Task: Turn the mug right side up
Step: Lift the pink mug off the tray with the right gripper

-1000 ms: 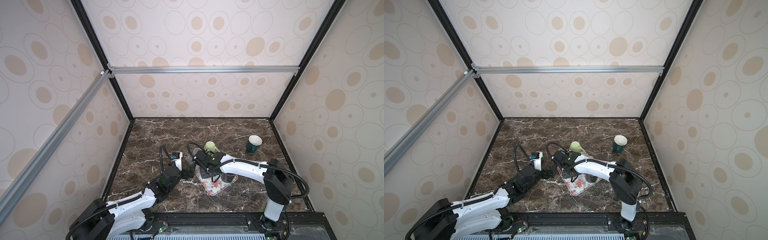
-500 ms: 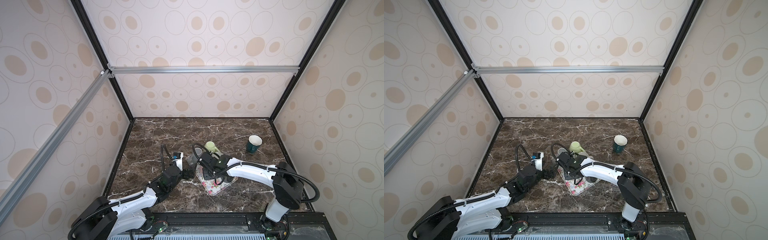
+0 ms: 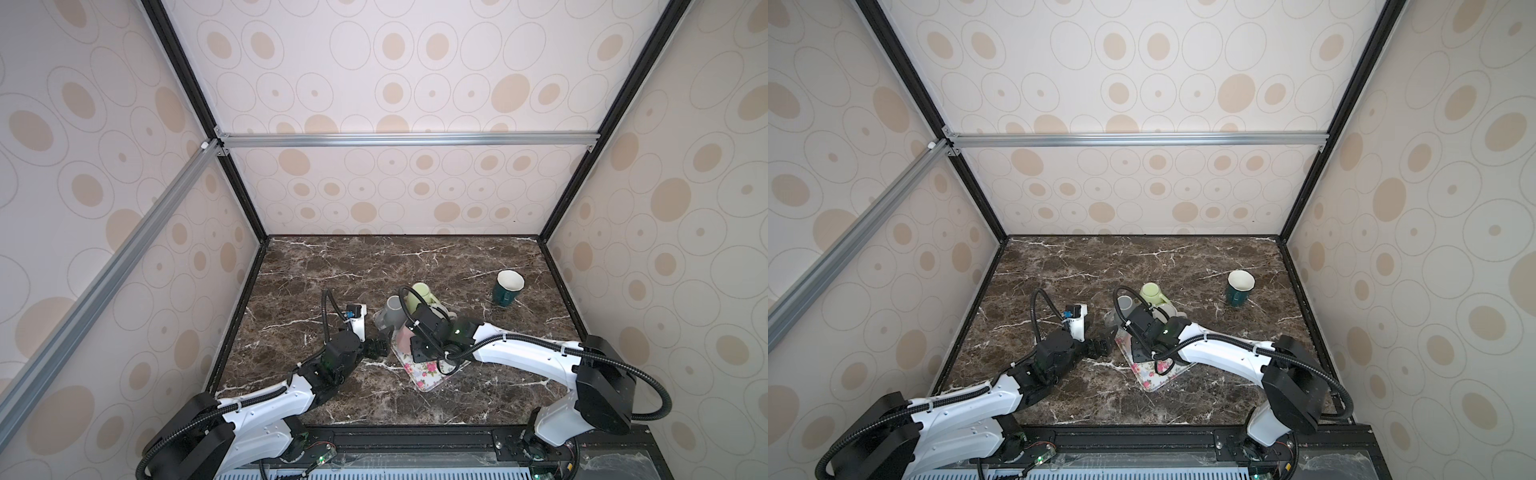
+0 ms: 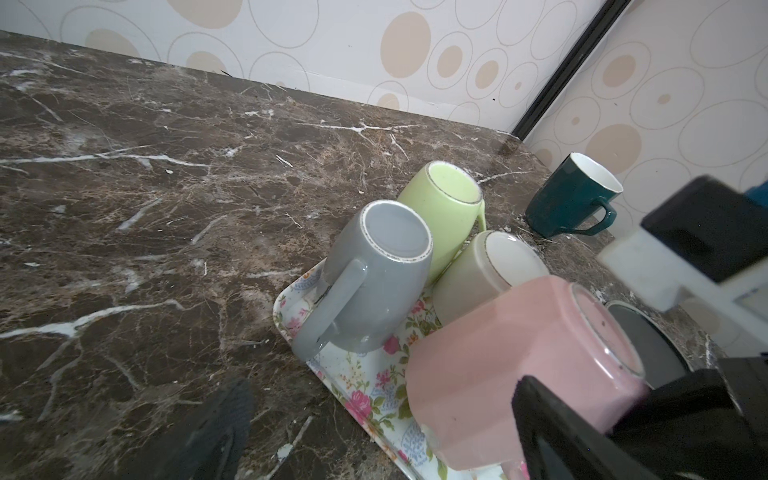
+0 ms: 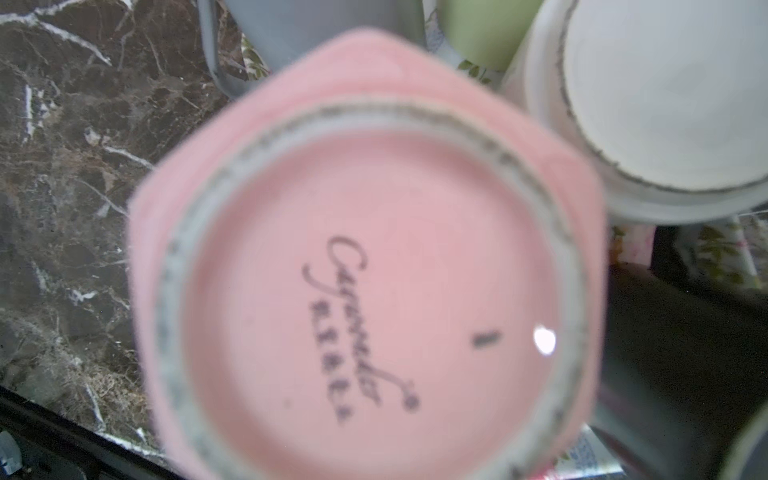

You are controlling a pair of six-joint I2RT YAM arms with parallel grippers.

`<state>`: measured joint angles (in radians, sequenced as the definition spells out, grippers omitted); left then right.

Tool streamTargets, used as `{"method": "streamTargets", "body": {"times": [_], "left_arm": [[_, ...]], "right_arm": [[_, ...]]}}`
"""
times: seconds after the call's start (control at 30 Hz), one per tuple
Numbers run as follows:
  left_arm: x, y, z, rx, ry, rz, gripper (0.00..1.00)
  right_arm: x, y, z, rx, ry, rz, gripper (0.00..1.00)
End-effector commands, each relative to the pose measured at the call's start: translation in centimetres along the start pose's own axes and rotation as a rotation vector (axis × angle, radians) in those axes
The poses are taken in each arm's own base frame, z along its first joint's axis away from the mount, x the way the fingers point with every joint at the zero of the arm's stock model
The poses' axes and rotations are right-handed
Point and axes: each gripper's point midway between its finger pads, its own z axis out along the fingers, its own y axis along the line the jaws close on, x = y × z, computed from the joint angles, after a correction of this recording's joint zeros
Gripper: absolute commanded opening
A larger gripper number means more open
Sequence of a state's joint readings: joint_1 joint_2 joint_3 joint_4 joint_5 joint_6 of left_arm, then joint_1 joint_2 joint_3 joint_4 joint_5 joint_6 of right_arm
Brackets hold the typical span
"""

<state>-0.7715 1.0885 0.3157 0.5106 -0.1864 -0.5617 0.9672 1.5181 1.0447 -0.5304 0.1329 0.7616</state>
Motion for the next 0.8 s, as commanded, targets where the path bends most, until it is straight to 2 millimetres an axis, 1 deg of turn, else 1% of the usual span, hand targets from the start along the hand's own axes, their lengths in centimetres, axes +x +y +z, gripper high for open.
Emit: {"method": "streamTargets", "body": {"times": [0.0,0.17,0.33,0.47,0.67,0.77], "left_arm": [[-1.5,0.1,0.0,-0.018,-0.043,-0.027,0.98],[-1.5,0.0,0.1,-0.015,-0.040,-0.026,0.98],[-1.6,0.9,0.2,-0.072,-0.044,0.004,0.99],[-1.6,1.0,0.2,-0.076,-0.049,0.012,0.98],[-1.7,1.4,0.3,-0.101,-0.047,0.028,0.98],[-2.0,1.2,0.3,-0.096,-0.055,0.022,0.98]], "right_arm": [[-2.0,0.9,-1.6,-0.057,-0.096,0.029,0.00],[-2.4,0.7,-2.7,-0.077,-0.134,0.039,0.00],[-2.8,0.0,-4.0,-0.074,-0.169,0.073,0.00],[-3.1,-0.2,-5.6,-0.100,-0.202,0.078,0.00],[-3.6,-1.2,-7.8,-0.133,-0.275,0.107,0.00],[-3.7,-1.7,-8.9,-0.148,-0.305,0.116,0.00]]}}
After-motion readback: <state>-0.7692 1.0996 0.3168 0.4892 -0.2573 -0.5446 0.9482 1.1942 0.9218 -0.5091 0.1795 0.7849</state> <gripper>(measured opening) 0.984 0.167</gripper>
